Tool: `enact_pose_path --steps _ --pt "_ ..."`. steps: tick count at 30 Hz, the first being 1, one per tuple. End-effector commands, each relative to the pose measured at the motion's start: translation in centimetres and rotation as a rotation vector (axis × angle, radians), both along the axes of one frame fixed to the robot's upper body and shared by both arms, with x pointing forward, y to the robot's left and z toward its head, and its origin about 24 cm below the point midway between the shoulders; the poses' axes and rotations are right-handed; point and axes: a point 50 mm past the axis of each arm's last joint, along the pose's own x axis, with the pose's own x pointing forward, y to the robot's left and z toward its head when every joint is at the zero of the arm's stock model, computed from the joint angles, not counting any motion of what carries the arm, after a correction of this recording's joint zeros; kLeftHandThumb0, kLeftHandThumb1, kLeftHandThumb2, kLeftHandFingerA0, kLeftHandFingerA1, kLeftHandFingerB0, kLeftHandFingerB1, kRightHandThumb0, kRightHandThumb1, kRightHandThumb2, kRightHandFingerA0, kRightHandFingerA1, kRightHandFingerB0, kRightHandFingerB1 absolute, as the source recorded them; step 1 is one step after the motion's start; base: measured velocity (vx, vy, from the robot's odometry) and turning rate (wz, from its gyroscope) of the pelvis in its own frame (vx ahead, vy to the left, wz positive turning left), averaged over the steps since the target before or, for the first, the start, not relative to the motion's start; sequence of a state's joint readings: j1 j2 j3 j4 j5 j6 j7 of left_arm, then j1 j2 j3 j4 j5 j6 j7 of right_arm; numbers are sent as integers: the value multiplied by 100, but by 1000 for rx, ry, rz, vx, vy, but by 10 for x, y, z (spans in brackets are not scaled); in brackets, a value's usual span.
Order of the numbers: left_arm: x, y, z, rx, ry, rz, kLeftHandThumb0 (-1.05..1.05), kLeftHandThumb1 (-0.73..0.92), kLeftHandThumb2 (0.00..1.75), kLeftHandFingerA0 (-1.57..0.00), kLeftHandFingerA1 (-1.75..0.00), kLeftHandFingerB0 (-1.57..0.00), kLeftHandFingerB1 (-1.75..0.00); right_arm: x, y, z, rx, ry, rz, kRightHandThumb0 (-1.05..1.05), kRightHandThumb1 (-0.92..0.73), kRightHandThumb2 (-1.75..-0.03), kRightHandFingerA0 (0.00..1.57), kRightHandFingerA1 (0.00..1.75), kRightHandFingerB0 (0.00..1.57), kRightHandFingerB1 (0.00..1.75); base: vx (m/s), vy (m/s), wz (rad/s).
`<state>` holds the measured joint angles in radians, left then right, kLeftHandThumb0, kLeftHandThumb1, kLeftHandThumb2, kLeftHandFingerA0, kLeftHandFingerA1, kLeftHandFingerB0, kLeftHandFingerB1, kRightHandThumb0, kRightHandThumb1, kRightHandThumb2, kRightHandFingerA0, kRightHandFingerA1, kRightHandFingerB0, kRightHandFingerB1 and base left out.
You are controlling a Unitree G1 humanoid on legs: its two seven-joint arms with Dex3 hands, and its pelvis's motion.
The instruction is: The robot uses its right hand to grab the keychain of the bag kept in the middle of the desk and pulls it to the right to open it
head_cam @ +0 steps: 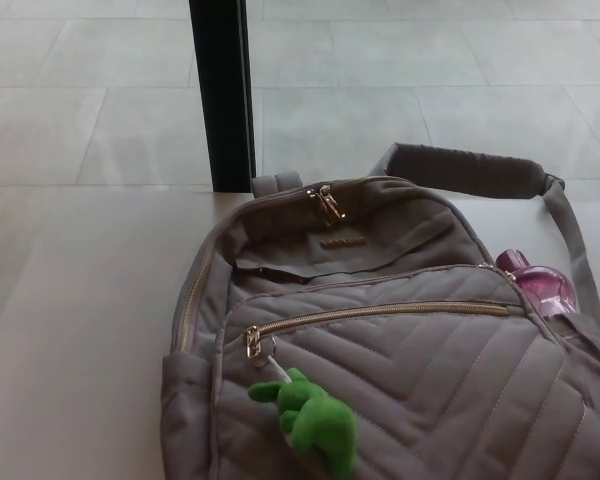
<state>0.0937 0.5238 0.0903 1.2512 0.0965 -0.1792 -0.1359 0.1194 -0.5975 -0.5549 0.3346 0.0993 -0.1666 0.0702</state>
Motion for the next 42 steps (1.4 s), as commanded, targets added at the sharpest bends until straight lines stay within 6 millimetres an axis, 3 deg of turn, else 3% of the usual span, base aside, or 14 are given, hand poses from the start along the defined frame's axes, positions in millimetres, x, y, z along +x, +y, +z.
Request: enact_pose_path --steps 1,2,5,7,8,14,26,27,31,32,35,37,38,42 --pt "4 5 6 4 -21 -14 -72 83 65 -73 -57 -54 -41 55 150 119 103 -402 542 -73 -47 -84 32 58 7 40 0 0 0" --pt "3 5 6 4 -26 -21 -73 83 65 -73 -59 -54 -41 57 165 122 74 -391 599 -73 -60 -58 40 53 16 29 0 0 0" --pt "3 4 5 -4 -32 -15 -74 83 65 -72 -62 -53 -41 58 206 114 7 -345 758 -84 -52 -88 38 56 17 41 0 0 0" --pt "3 4 6 -14 -37 -10 -72 65 104 -69 -72 -49 -57 55 224 108 14 -327 825 -85 -52 -86 42 56 20 41 0 0 0" --pt "3 4 5 -10 -33 -6 -72 82 65 -75 -63 -56 -41 54 231 105 8 -312 855 -85 -52 -87 41 56 19 40 0 0 0" --pt "1 4 4 -27 -38 7 -71 82 65 -69 -61 -51 -40 45 270 74 -29 -182 1029 -73 -58 -59 47 55 29 32 0 0 0" --pt "-1 3 4 -8 -26 -24 -72 83 65 -72 -66 -54 -42 40 277 56 -112 -24 1043 -77 -61 -59 48 64 35 37 0 0 0" --pt "-1 3 4 -8 -25 -22 -72 83 65 -74 -66 -55 -42 39 278 56 -118 -23 1047 -85 -52 -91 48 67 30 46 0 0 0" --pt "-1 4 4 -12 -36 -5 -73 82 65 -75 -64 -55 -42 35 282 57 -162 -22 1063 -78 -62 -60 57 63 38 38 0 0 0" --pt "-1 4 4 -13 -40 -7 -74 82 65 -72 -64 -55 -42 34 282 57 -181 -14 1061 -77 -49 -92 55 67 32 49 0 0 0" --pt "1 4 4 9 -19 -29 -73 83 65 -75 -62 -56 -41 34 283 52 -171 18 1056 -77 -63 -59 62 66 42 39 0 0 0" --pt "1 3 4 10 -23 -28 -71 65 103 -71 -71 -47 -56 34 283 50 -175 28 1047 -77 -62 -59 61 66 44 40 0 0 0" --pt "2 5 5 13 -21 -26 -71 83 65 -76 -63 -52 -40 34 284 50 -170 39 1044 -77 -62 -59 59 66 46 40 0 0 0" --pt "2 5 5 -2 -34 -20 -74 83 65 -73 -64 -54 -42 28 289 49 -208 16 1069 -81 -53 -93 65 73 43 51 0 0 0"
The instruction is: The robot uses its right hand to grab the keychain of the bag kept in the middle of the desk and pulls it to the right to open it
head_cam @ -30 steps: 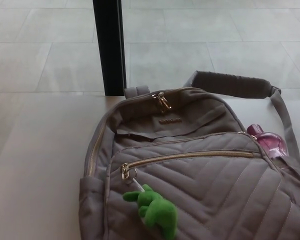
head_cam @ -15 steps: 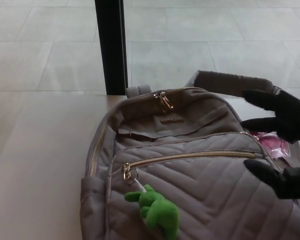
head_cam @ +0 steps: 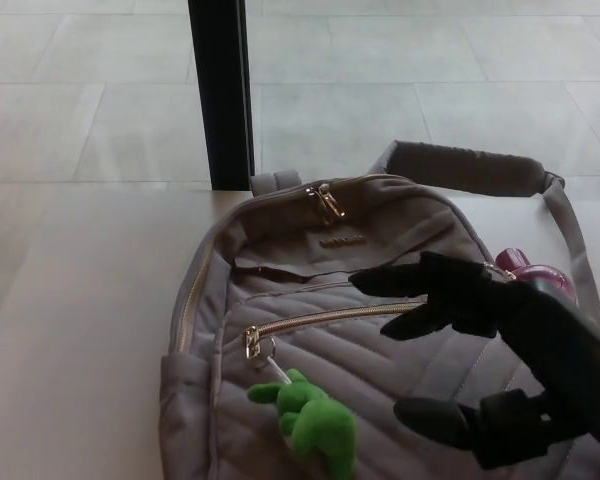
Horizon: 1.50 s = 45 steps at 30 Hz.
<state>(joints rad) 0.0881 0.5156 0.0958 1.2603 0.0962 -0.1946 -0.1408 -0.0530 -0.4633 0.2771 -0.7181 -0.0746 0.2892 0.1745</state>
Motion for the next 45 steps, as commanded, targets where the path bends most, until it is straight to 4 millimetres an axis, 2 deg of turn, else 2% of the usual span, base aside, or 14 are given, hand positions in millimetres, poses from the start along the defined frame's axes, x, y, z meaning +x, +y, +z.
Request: enact_pose_path --steps 1,5,11,12,13,14,29,33,37,38,39,40,41,45 --pt "0 7 7 4 -29 -13 -74 83 65 -69 -62 -54 -42 -4 1 -5 -115 28 -41 -76 -63 -60 65 68 49 41 0 0 0" --pt "-1 8 8 -8 -42 -6 -74 82 65 -69 -62 -51 -41 -8 6 -7 -141 7 -54 -79 -64 -60 69 67 52 41 0 0 0" --pt "-3 8 8 4 -32 -22 -76 82 65 -72 -63 -56 -43 -19 14 -18 -181 -29 -103 -81 -67 -61 71 64 57 41 0 0 0" --pt "-2 8 9 16 -20 -51 -76 84 65 -73 -62 -55 -42 -21 16 -20 -179 -43 -103 -79 -53 -96 70 71 53 54 0 0 0" --pt "-2 8 9 12 -21 -50 -76 84 65 -73 -62 -55 -42 -22 17 -22 -179 -45 -103 -79 -53 -96 70 71 53 54 0 0 0" --pt "-2 8 9 9 -29 -50 -75 84 65 -73 -62 -55 -43 -24 19 -23 -186 -38 -101 -81 -69 -60 73 67 59 43 0 0 0" --pt "-1 8 8 7 -29 -23 -72 83 65 -74 -62 -53 -41 -33 18 -36 -307 -153 -198 -80 -72 -62 70 71 59 43 0 0 0" --pt "0 7 9 29 -17 -72 -74 84 65 -73 -57 -53 -41 -35 24 -41 -326 -192 -220 -79 -74 -63 76 78 61 42 0 0 0" --pt "-1 6 8 33 -28 -73 -74 84 65 -74 -58 -53 -41 -38 34 -47 -321 -189 -222 -79 -73 -63 77 76 59 44 0 0 0" --pt "-1 4 6 23 -37 -67 -73 84 65 -74 -59 -53 -40 -38 37 -49 -325 -192 -217 -77 -60 -106 83 82 51 56 0 0 0" --pt "-1 3 6 20 -39 -66 -73 84 65 -73 -59 -51 -40 -39 40 -50 -326 -195 -215 -79 -61 -106 81 83 51 57 0 0 0" --pt "-1 3 6 22 -38 -67 -73 84 65 -73 -59 -51 -40 -39 42 -51 -325 -198 -215 -79 -61 -106 81 83 51 57 0 0 0" --pt "0 2 5 21 -37 -69 -73 84 65 -71 -60 -51 -40 -40 44 -52 -323 -201 -216 -81 -74 -63 84 82 58 47 0 0 0" --pt "0 1 5 19 -42 -82 -74 84 66 -74 -61 -58 -43 -45 57 -60 -333 -189 -198 -81 -75 -63 90 83 55 45 0 0 0"
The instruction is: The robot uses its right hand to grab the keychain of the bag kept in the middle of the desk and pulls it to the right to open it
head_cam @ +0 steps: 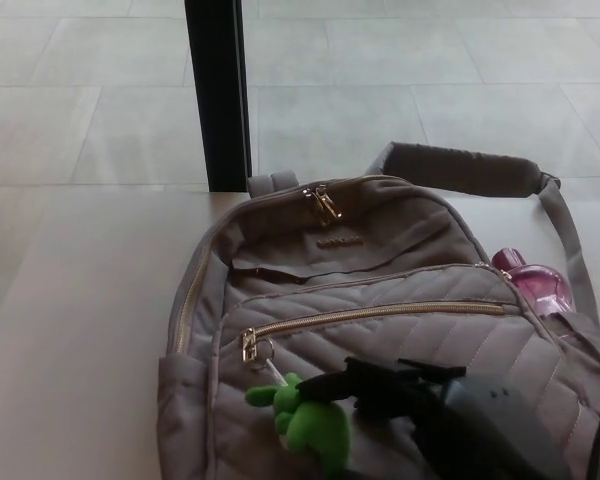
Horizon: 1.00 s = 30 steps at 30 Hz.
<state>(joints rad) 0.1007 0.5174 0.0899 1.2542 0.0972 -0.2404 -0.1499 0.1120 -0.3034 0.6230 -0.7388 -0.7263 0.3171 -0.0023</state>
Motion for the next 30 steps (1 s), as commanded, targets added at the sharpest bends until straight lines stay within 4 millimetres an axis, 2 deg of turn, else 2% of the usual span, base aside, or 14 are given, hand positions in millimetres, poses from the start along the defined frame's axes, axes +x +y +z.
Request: enact_pose_path --steps 1,5,6,7,8,14,15,20,21,23,24,27,28,30 --pt "-1 2 4 20 -22 -30 -72 84 65 -74 -60 -56 -42 -7 16 -26 -137 -2 -62 -81 -75 -63 94 90 53 44 0 0 0" --pt "0 2 3 15 -24 -28 -74 84 66 -74 -60 -58 -42 -6 22 -29 -138 -7 -77 -81 -74 -62 98 92 54 45 0 0 0" --pt "1 1 2 15 -26 -31 -73 83 65 -73 -59 -58 -42 -6 22 -30 -145 -5 -87 -78 -57 -100 100 96 49 56 0 0 0" --pt "1 1 2 11 -28 -26 -73 83 65 -73 -59 -58 -42 -6 23 -31 -150 -1 -96 -78 -57 -100 100 96 49 56 0 0 0" --pt "0 1 3 12 -32 -30 -73 83 65 -73 -60 -58 -43 -5 23 -33 -155 -4 -99 -77 -73 -62 101 96 54 44 0 0 0" --pt "-2 1 1 17 -15 -29 -75 83 65 -77 -61 -60 -41 -4 22 -38 -186 -15 -142 -66 -70 -61 107 108 53 48 0 0 0" --pt "-2 1 1 18 -14 -30 -75 83 65 -77 -61 -60 -41 -4 22 -38 -187 -17 -144 -66 -70 -61 107 108 53 48 0 0 0" --pt "-1 -1 2 37 -13 -78 -74 84 66 -76 -59 -58 -42 -6 20 -42 -183 -56 -168 -30 -62 -71 96 174 67 54 0 0 0" --pt "-1 0 2 34 -14 -71 -74 84 66 -74 -57 -58 -42 -6 20 -43 -180 -65 -165 -30 -59 -83 109 175 92 77 0 0 0" --pt "-1 0 2 35 -14 -64 -73 84 66 -75 -58 -60 -42 -5 20 -45 -199 -70 -168 -27 -50 -102 111 175 101 91 0 0 0" --pt "-2 0 1 41 -12 -64 -73 85 66 -76 -58 -60 -42 -5 20 -46 -208 -75 -176 -36 -59 -88 108 175 99 90 0 0 0" --pt "-1 0 3 56 -14 -103 -73 86 66 -78 -64 -63 -43 -5 20 -48 -212 -98 -186 -38 -56 -87 109 175 92 95 0 0 0" --pt "-1 -1 2 56 -14 -99 -73 85 66 -78 -62 -63 -43 -5 20 -49 -222 -115 -192 -38 -53 -93 108 175 89 112 0 0 0" --pt "-1 -1 2 54 -15 -93 -74 86 66 -77 -58 -62 -42 -5 19 -49 -232 -119 -205 -34 -48 -97 106 175 88 106 0 0 0"
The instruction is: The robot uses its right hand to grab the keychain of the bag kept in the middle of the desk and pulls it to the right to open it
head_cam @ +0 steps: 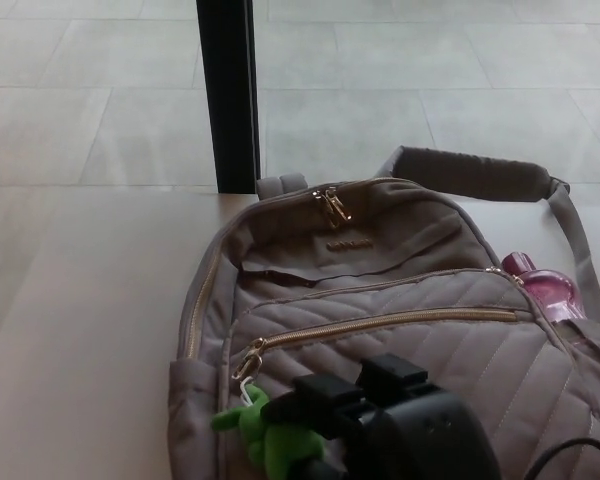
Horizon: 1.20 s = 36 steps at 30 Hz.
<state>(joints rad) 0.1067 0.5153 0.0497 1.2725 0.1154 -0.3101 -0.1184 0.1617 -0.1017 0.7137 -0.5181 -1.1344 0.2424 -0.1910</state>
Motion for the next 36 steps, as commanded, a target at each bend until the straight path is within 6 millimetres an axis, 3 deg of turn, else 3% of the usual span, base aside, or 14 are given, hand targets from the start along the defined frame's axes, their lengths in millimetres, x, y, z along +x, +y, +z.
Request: enact_pose_path --steps 1,3,4,7,10,15,17,22,24,27,31,32,33,36 --pt "-1 3 3 26 -5 -18 -74 85 66 -76 -58 -61 -42 -2 -11 -26 -110 75 -80 -34 -45 -101 106 175 87 105 0 0 0" --pt "-1 3 3 27 -3 -17 -74 85 66 -77 -59 -61 -43 -2 -12 -26 -88 59 -82 -30 -40 -109 100 175 87 110 0 0 0" --pt "-2 3 3 28 -3 -21 -77 86 66 -78 -61 -62 -43 -3 -12 -26 -84 65 -83 -32 -42 -110 96 175 80 149 0 0 0" --pt "-2 3 3 37 0 -36 -77 86 66 -79 -61 -64 -43 -3 -13 -27 -81 79 -90 -32 -40 -112 97 175 81 143 0 0 0" --pt "-1 3 3 33 -2 -34 -76 85 66 -77 -60 -62 -43 -3 -14 -26 -55 75 -92 -31 -42 -114 98 175 84 158 0 0 0" --pt "-2 2 2 28 -2 -19 -73 85 65 -77 -62 -63 -43 -2 -17 -23 26 16 -78 -33 -45 -125 108 175 86 148 0 0 0" --pt "-2 2 2 33 5 -36 -73 86 66 -76 -59 -61 -43 3 -24 -15 52 2 -47 -32 -44 -129 105 175 74 174 0 0 0" --pt "-2 3 2 29 8 -22 -75 85 66 -77 -63 -62 -42 17 -37 2 85 -16 -22 -31 -53 -125 102 175 74 175 0 0 0" --pt "-3 4 3 27 3 -21 -75 85 65 -78 -65 -62 -43 25 -44 12 61 -66 -28 -32 -57 -120 104 175 77 158 0 0 0" --pt "-4 3 3 29 6 -31 -76 86 66 -76 -59 -60 -43 38 -56 31 58 -167 -47 -27 -51 -122 103 175 79 160 0 0 0" --pt "-5 3 2 39 20 -37 -75 87 67 -77 -59 -59 -42 48 -71 52 22 -194 -67 -23 -47 -122 95 175 63 175 0 0 0" --pt "-6 3 2 34 20 -32 -76 87 66 -78 -59 -61 -43 52 -80 62 2 -235 -84 -31 -50 -118 123 145 101 133 0 0 0" --pt "-6 4 2 33 20 -28 -75 87 66 -78 -60 -62 -43 55 -84 66 -5 -241 -94 -24 -51 -124 102 175 79 165 0 0 0" --pt "-7 4 3 31 16 -32 -77 87 66 -78 -60 -62 -43 57 -90 70 -16 -243 -98 -24 -50 -125 102 175 79 163 0 0 0"
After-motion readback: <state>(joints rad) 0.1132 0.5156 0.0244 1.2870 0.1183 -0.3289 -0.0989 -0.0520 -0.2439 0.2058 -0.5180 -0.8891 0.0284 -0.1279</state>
